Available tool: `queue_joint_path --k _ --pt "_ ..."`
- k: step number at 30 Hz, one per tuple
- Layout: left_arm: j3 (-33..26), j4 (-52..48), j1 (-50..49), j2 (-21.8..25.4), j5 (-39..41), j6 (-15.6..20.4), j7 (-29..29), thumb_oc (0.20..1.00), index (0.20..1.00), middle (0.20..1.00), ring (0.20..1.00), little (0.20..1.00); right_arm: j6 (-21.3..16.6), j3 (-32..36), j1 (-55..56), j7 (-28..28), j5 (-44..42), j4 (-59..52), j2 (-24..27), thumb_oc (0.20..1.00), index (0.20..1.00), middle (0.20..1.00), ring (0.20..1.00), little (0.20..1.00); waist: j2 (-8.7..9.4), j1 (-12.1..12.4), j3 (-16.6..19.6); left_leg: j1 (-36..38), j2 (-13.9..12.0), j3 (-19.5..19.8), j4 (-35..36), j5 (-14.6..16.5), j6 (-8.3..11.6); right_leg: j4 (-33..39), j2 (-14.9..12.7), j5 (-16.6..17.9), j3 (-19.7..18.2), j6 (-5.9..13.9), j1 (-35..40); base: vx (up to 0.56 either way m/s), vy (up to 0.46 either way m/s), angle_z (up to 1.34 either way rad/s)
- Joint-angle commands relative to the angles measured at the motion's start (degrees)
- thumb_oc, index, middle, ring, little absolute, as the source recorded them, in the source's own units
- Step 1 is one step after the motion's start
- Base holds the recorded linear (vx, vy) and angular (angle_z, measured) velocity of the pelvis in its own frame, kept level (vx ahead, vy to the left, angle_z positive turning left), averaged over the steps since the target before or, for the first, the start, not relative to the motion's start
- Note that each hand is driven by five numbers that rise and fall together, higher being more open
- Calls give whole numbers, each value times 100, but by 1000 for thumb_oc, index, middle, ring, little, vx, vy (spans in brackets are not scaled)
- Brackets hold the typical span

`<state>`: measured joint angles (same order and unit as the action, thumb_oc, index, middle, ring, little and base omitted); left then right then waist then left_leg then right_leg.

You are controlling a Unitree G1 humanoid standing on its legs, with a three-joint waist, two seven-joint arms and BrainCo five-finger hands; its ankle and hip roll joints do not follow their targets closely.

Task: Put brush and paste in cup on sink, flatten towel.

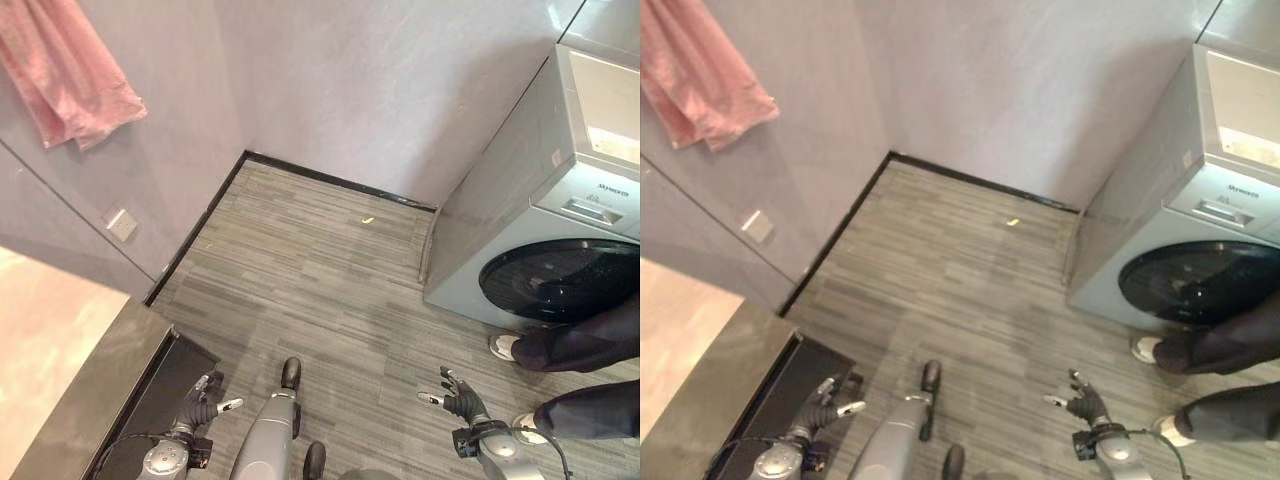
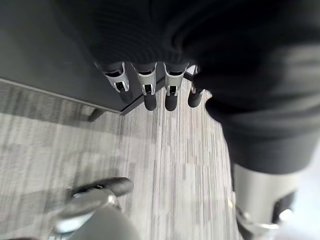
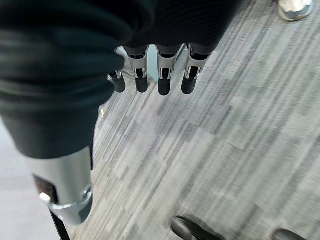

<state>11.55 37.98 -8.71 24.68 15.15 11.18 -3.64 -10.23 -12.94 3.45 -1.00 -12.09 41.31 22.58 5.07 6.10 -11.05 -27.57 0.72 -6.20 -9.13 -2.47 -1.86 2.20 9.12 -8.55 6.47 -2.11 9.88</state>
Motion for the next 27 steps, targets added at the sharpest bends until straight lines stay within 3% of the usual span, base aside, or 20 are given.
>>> queue_joint_path --k 1,4,5,6,8,10,11,12,13,14,16,17,18,21,24,27 --pt "-43 -391 -9 335 -105 256 -29 1000 1000 1000 1000 1000 -196 155 451 18 144 -515 100 1000 1000 1000 1000 1000 185 62 435 531 -201 234 -34 -441 200 -1177 -693 -300 -60 643 -495 255 180 -29" --pt "-118 -464 -130 394 -96 223 28 1000 1000 1000 1000 1000 -150 207 500 65 149 -481 -45 1000 1000 1000 1000 1000 380 127 558 498 -75 206 -452 -50 60 -1242 -953 -165 -129 821 -366 256 212 0" --pt "-113 -506 -148 425 -116 213 47 1000 1000 1000 1000 1000 -151 200 488 68 164 -461 -72 1000 1000 1000 1000 1000 424 158 573 484 -44 198 -585 62 24 -1305 -1024 -55 -144 877 -380 253 290 -15" --pt "-73 -586 -159 481 -199 190 83 1000 1000 1000 1000 1000 -124 178 481 105 190 -506 -123 1000 1000 1000 1000 1000 475 195 635 469 47 194 -764 279 -69 -1458 -1189 325 -221 1031 -390 252 316 -27" --pt "-62 -612 -168 506 -210 198 96 1000 1000 1000 1000 1000 -121 165 480 126 200 -513 -153 1000 1000 1000 1000 1000 486 213 659 538 86 185 -767 379 -107 -1476 -1287 456 -217 1090 -385 159 206 -12" --pt "-26 -695 -215 553 -292 188 132 1000 1000 1000 1000 1000 -116 161 472 149 202 -525 -200 1000 1000 1000 1000 1000 489 245 746 721 182 173 -750 542 -200 -1816 -1499 1025 -275 1246 -470 127 186 26" --pt "-26 -695 -215 553 -292 188 132 1000 1000 1000 1000 1000 -116 161 472 149 202 -525 -200 1000 1000 1000 1000 1000 489 245 746 721 182 173 -750 542 -200 -1816 -1499 1025 -275 1246 -470 129 291 -4" --pt "-14 -754 -189 608 -285 182 127 1000 1000 1000 1000 1000 -108 137 401 140 191 -573 -212 1000 1000 1000 1000 1000 358 233 678 928 205 248 -734 634 -293 -2639 -1634 1638 -261 1221 -877 191 327 -19" --pt "54 -806 -130 645 -292 156 152 1000 1000 1000 1000 1000 -108 100 327 130 170 -644 -183 1000 1000 1000 1000 1000 176 73 573 1216 244 456 -626 682 -345 -3119 -1307 1594 -512 1125 -1236 327 405 -3" --pt "107 -813 -78 671 -369 153 163 1000 1000 1000 1000 1000 -120 97 336 155 151 -719 -163 1000 1000 1000 1000 1000 101 -92 531 1443 368 690 -518 646 -355 -3258 -874 1309 -848 1058 -1618 295 287 35" --pt "111 -767 -40 644 -420 184 168 1000 1000 1000 1000 1000 -148 73 353 209 115 -788 -190 1000 1000 1000 1000 1000 -31 -163 498 1718 347 726 -456 659 -336 -2997 -1107 1026 -316 941 -2032 201 169 124" --pt "111 -765 -41 641 -421 185 167 1000 1000 1000 1000 1000 -148 72 356 209 114 -790 -186 1000 1000 1000 1000 1000 -36 -211 469 1749 363 775 -470 678 -334 -2998 -1124 996 -265 938 -1978 306 66 120" --pt "172 -722 -21 620 -451 213 192 1000 1000 1000 1000 1000 -196 61 390 222 59 -770 -154 1000 1000 1000 1000 1000 -76 -345 458 1958 422 1076 -460 744 -324 -2653 -828 663 -424 865 -2305 324 9 46" --pt "271 -569 137 544 -505 253 151 1000 1000 1000 1000 1000 -232 49 420 167 32 -772 -111 1000 1000 1000 1000 1000 -76 -526 354 2327 560 1451 -362 872 -237 -1581 -796 839 -618 935 -2685 336 -16 62" --pt "380 -529 240 518 -546 250 147 1000 1000 1000 1000 1000 -199 45 492 198 2 -807 -66 1000 1000 1000 1000 1000 -54 -665 370 2436 672 1845 -484 945 -140 -1262 -660 985 -1125 1008 -2480 245 -49 124" --pt "469 -493 316 453 -573 286 127 1000 1000 1000 1000 1000 -233 37 459 199 -16 -780 -9 1000 1000 1000 1000 1000 -39 -624 459 2324 660 1973 -666 1028 -62 -1022 -655 1047 -934 932 -2255 169 -105 119"
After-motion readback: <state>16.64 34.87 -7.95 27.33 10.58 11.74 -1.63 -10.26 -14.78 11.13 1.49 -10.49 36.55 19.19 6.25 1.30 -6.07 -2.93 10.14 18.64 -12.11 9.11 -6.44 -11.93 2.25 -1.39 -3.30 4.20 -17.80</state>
